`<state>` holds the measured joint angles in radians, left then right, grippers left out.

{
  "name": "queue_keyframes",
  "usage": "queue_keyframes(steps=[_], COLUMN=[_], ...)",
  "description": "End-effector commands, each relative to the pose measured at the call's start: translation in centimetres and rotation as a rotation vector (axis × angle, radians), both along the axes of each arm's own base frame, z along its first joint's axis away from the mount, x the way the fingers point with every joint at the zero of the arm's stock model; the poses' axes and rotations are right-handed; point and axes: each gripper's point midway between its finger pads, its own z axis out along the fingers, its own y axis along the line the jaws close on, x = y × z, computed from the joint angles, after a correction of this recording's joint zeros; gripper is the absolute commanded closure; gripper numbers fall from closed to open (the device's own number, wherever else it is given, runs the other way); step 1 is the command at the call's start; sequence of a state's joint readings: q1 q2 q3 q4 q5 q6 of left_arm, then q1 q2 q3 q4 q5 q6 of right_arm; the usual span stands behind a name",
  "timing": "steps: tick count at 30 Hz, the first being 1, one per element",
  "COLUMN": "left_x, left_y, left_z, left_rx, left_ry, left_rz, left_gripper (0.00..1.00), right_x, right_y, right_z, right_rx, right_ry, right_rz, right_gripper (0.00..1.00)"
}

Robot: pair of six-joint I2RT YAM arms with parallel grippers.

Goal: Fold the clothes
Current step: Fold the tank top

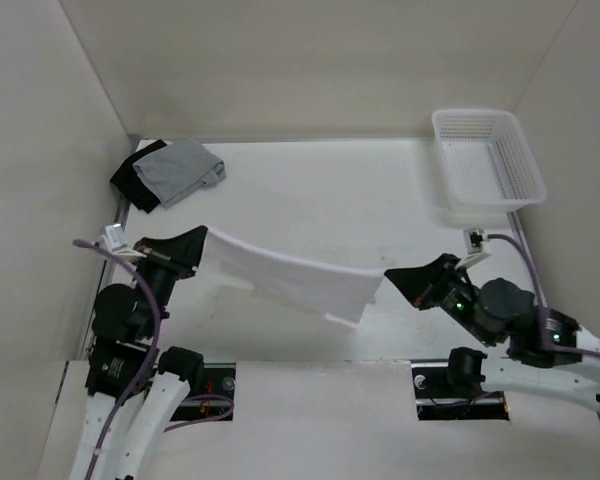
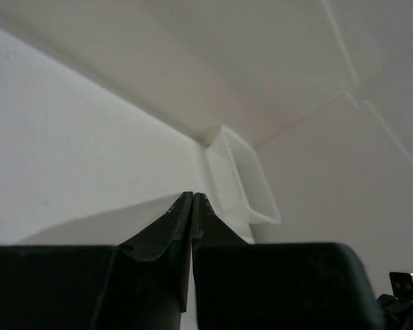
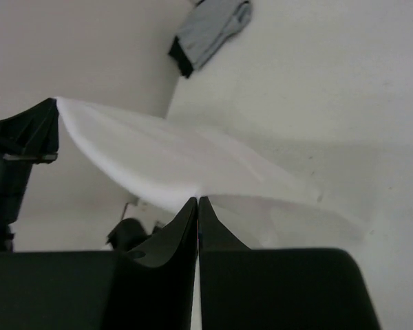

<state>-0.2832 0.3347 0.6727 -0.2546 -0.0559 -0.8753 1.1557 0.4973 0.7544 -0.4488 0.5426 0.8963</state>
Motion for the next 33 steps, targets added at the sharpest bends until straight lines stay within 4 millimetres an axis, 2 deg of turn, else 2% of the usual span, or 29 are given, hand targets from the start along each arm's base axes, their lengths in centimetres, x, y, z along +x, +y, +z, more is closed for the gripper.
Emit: queue_keyframes(steps=[1,3,5,7,8,9,10,12,14,17,19,20,23,25,27,29,30,33], left_x=[-3.3,-5.0,-5.7,-5.3,-4.8,-2.5,-2.2,0.2,2.9,7.6,11.1,12.9,18.0,21.2,23.7,24.8,25.0,23.5], left_y=[1.4,1.5,1.7,1.9,1.8,1.5,1.4,1.2,1.0,0.9,1.2,1.0,0.2,-0.2,-0.3,-0.2,-0.3,-0.4], left_z=[0.7,2.3,2.6,1.5,0.4,-2.7,-3.1,-5.6,-8.1,-11.9,-14.3,-14.9,-16.3,-16.4,-16.1,-15.9,-15.8,-15.2], left_rx=[0.054,0.044,0.039,0.050,0.055,0.080,0.081,0.102,0.115,0.134,0.133,0.129,0.113,0.114,0.104,0.091,0.088,0.081], left_ry=[0.055,0.031,0.026,0.050,0.074,0.147,0.155,0.201,0.249,0.321,0.368,0.377,0.404,0.407,0.401,0.401,0.398,0.381], left_rz=[0.020,0.000,0.000,0.015,0.018,0.032,0.032,0.052,0.074,0.121,0.166,0.176,0.192,0.195,0.193,0.191,0.183,0.170], left_gripper=[1.00,1.00,1.00,1.00,1.00,1.00,1.00,1.00,1.00,1.00,1.00,1.00,1.00,1.00,1.00,1.00,1.00,1.00], right_x=[-1.7,-2.9,-3.7,-3.9,-3.3,-1.4,-1.1,0.8,3.9,10.5,15.3,17.3,22.6,25.8,28.4,30.3,30.7,30.1], right_y=[-3.6,-3.3,-3.1,-2.8,-3.0,-3.1,-3.1,-2.1,-0.5,-0.3,-1.5,-1.8,-1.1,-1.0,-1.2,-1.4,-1.3,-1.4], right_z=[0.9,2.6,3.4,3.2,2.7,1.3,1.2,-0.3,-2.6,-7.6,-9.9,-10.5,-11.7,-11.7,-11.8,-11.9,-11.6,-11.1], right_rx=[-0.131,-0.115,-0.108,-0.127,-0.144,-0.194,-0.199,-0.235,-0.247,-0.242,-0.238,-0.236,-0.243,-0.253,-0.256,-0.251,-0.247,-0.248], right_ry=[0.007,-0.004,-0.010,-0.022,-0.026,-0.031,-0.032,-0.040,-0.029,0.054,0.095,0.103,0.135,0.140,0.147,0.165,0.167,0.158], right_rz=[-0.044,0.005,0.033,0.042,0.004,-0.076,-0.081,-0.096,-0.086,-0.104,-0.161,-0.178,-0.170,-0.168,-0.177,-0.182,-0.179,-0.176], right_gripper=[0.96,0.96,0.95,0.94,0.94,0.94,0.94,0.94,0.95,0.96,0.96,0.96,0.96,0.96,0.96,0.96,0.96,0.96])
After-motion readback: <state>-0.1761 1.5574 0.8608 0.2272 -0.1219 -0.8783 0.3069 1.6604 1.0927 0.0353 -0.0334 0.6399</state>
